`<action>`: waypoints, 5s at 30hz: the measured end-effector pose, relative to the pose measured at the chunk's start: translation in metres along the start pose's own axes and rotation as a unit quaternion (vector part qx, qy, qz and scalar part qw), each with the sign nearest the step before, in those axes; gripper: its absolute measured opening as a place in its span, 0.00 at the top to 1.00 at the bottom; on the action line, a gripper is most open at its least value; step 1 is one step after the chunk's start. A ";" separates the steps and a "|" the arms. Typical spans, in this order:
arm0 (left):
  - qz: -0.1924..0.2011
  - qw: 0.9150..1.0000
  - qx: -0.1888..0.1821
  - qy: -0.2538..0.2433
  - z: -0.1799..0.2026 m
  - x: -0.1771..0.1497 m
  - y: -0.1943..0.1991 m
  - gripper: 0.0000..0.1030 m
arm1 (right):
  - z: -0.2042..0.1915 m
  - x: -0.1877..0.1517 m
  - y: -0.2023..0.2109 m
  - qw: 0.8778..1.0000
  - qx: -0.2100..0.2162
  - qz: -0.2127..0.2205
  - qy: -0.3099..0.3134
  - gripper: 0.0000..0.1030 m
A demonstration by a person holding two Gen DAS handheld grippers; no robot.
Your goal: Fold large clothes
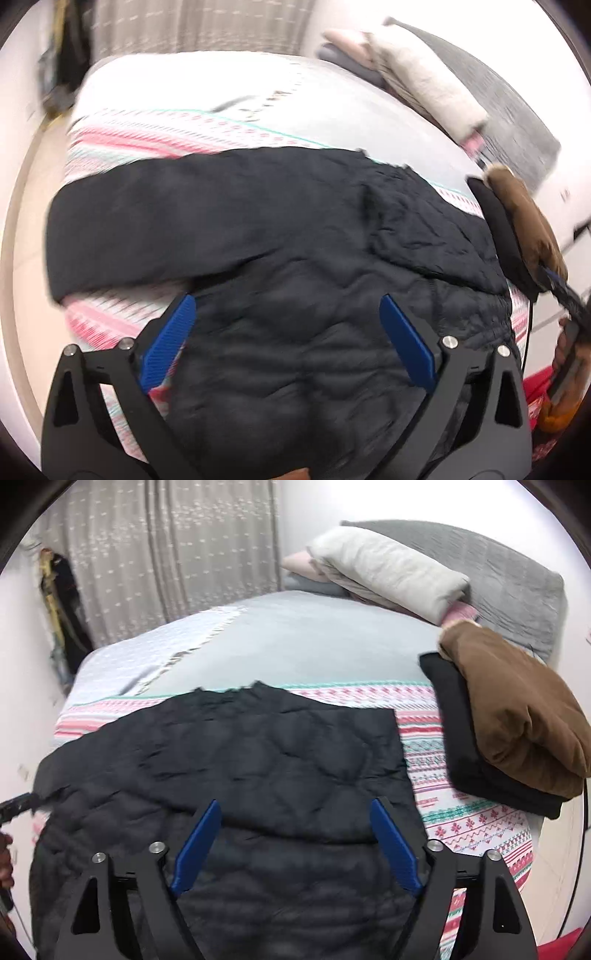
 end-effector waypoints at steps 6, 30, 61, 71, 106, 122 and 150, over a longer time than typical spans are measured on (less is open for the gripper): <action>-0.023 0.992 0.031 0.119 -0.081 -0.015 -0.007 0.03 | -0.042 -0.015 0.008 0.998 0.037 -0.004 0.045 0.16; 0.128 0.971 0.086 0.183 -0.149 0.058 -0.048 0.93 | -0.036 -0.053 -0.036 0.997 0.046 -0.060 0.007 0.16; -0.067 0.951 -0.165 -0.255 0.166 -0.057 -0.114 0.31 | -0.026 -0.061 -0.043 0.996 0.048 -0.080 -0.013 0.16; -0.048 0.975 -0.195 -0.099 0.094 -0.006 -0.075 0.23 | -0.037 -0.066 -0.046 0.994 0.063 -0.091 -0.011 0.16; -0.006 0.994 -0.028 -0.104 0.004 0.008 -0.131 0.31 | -0.040 -0.049 -0.104 0.989 0.121 -0.064 -0.052 0.77; -0.024 0.994 -0.029 -0.101 0.001 -0.014 -0.075 0.19 | -0.028 -0.069 -0.069 0.993 0.071 -0.091 0.008 0.37; -0.098 0.989 -0.108 -0.029 -0.073 -0.143 0.067 0.14 | 0.119 -0.214 0.149 0.984 0.072 -0.144 -0.075 0.25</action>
Point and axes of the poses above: each gripper's, at about its wrist camera, not at the fingertips, and y roughly against the way its jaws point, z to its right, x to its top, the point moved 6 cm from there along -y, roughly the way its jaws point, and after that the axes turned 14 degrees about z, right-handed, at the moved point
